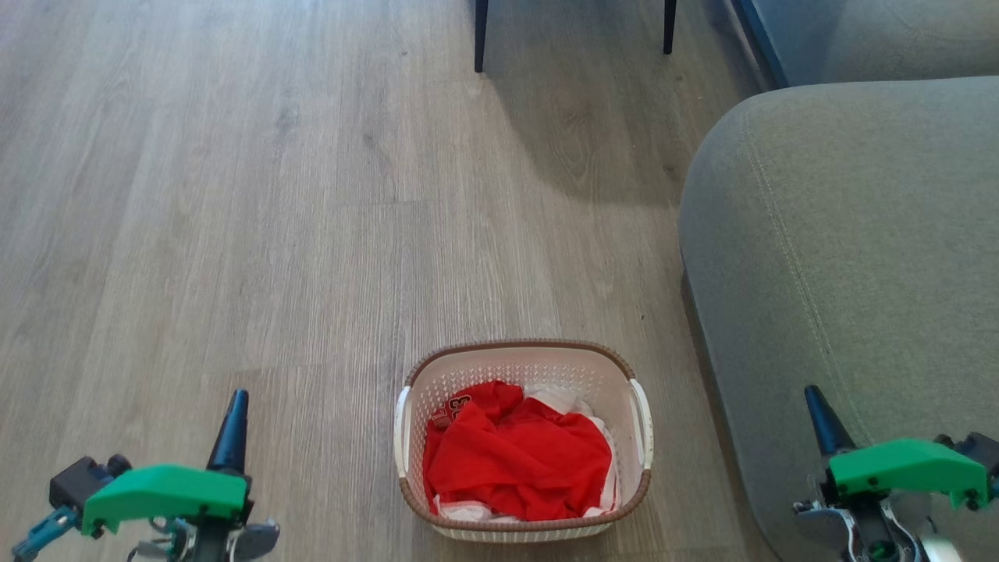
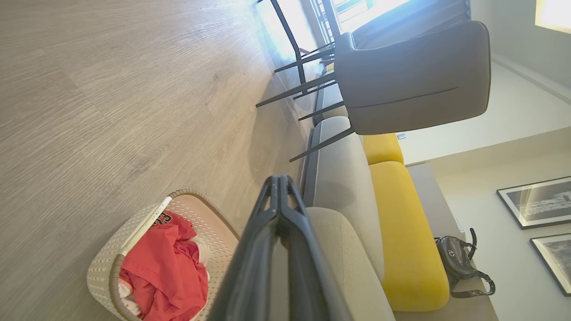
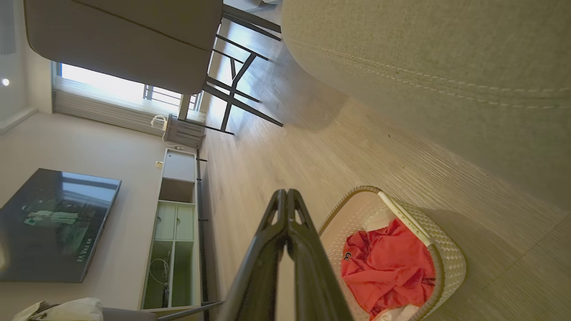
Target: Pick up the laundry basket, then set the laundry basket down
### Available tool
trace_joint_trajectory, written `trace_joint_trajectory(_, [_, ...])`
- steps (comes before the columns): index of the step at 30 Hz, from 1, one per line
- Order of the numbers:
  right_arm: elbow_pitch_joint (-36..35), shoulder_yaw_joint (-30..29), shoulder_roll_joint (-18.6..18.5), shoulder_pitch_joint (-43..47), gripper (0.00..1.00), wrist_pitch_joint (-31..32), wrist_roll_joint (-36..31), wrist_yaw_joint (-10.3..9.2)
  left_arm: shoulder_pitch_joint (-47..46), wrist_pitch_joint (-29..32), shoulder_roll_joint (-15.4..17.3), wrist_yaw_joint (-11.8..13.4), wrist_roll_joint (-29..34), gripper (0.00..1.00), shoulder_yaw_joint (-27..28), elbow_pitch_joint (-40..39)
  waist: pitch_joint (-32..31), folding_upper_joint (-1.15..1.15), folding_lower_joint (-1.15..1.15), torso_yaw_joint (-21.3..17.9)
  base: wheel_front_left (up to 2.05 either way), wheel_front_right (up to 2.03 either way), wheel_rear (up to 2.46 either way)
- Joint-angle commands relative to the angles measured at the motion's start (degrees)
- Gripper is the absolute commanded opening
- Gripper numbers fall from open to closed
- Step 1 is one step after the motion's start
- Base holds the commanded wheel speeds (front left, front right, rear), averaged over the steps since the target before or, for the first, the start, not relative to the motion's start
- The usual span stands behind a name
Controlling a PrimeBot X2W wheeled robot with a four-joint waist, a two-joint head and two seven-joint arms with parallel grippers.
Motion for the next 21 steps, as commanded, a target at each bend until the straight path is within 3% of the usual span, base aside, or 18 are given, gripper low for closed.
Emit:
trace_joint_trajectory(1, [-2.0,0.5,-1.1,-3.0,0.0,0.7,1.6,-0.07,-3.3,0.4,0.1,-0.5,-1.6,0.0,2.1,-1.4,0.0,0.0,0.0,0.0,0.0,0.0,0.0])
trace_joint_trajectory(21, [-2.3,-1.0,-1.1,-4.2,0.0,3.9,13.1,-0.09,-5.8,3.6,0.0,-1.9,-14.1,0.0,4.0,-0.6,0.3,0.0,0.0,-0.4,0.0,0.0,0.0])
